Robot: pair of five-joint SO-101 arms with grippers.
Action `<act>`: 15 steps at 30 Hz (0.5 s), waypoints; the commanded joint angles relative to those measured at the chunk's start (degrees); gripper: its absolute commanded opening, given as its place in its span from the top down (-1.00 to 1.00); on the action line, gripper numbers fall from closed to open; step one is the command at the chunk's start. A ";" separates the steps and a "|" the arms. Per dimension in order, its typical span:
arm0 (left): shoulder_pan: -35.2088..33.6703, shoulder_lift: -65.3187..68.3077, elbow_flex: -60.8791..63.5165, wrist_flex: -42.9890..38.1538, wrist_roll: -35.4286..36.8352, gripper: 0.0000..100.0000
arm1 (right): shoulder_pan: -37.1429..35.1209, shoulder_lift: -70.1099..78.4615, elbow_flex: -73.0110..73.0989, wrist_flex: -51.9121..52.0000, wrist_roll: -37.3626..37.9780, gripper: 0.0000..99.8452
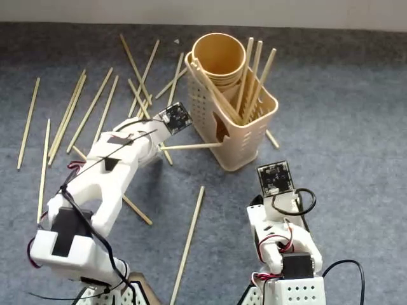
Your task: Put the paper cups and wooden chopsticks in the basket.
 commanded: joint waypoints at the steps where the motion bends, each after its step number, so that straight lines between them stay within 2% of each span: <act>1: -2.33 -1.01 -2.07 4.04 0.18 0.81 | -0.48 -0.57 -0.13 0.31 -0.18 0.45; 5: -5.23 -4.44 -2.07 11.60 0.18 0.99 | -0.48 -0.57 -0.13 0.31 -0.18 0.45; 8: -8.31 -8.57 -2.15 16.88 -0.35 0.99 | -0.48 -0.57 -0.13 0.31 -0.18 0.45; 12: -13.85 -15.34 -1.80 22.07 -7.56 0.99 | -0.48 -0.57 -0.13 0.31 -0.18 0.45; 15: -16.92 -19.12 -1.80 25.14 -8.79 0.99 | -0.48 -0.57 -0.13 0.31 -0.18 0.45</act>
